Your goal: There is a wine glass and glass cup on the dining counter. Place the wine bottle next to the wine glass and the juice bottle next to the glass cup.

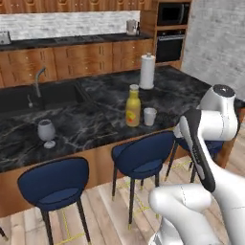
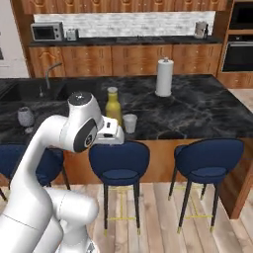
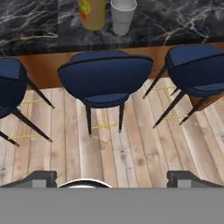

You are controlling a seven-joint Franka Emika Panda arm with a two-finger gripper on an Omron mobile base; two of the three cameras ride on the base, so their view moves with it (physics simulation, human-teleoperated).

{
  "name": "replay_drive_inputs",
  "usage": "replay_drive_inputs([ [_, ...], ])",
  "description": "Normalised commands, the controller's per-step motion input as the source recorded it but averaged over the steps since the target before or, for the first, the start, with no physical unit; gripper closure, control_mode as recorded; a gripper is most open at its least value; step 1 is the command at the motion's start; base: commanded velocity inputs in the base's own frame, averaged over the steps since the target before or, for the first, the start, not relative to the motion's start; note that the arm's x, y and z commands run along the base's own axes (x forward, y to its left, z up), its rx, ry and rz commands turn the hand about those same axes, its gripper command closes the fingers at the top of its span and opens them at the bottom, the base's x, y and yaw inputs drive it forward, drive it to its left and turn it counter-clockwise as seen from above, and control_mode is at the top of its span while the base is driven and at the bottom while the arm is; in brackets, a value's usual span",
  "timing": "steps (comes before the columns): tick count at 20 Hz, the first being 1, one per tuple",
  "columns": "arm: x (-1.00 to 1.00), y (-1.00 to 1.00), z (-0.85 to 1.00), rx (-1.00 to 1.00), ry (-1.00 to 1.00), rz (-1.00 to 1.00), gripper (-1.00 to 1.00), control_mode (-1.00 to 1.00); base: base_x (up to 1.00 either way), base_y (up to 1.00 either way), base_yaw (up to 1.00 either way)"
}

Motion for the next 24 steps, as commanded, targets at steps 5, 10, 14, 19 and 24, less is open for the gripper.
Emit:
replay_drive_inputs([
  [5,0.0,0.0,0.0,0.0,0.0,0.0,-1.0,1.0,0.0,0.07,-0.95],
  [10,0.0,0.0,0.0,0.0,0.0,0.0,-1.0,1.0,0.0,0.07,-0.97],
  [14,0.0,0.0,0.0,0.0,0.0,0.0,-1.0,1.0,0.0,0.04,-0.95],
  [19,0.0,0.0,0.0,0.0,0.0,0.0,-1.0,1.0,0.25,0.11,-0.65],
  [24,0.0,0.0,0.0,0.0,0.0,0.0,-1.0,1.0,0.5,0.14,-0.08],
])
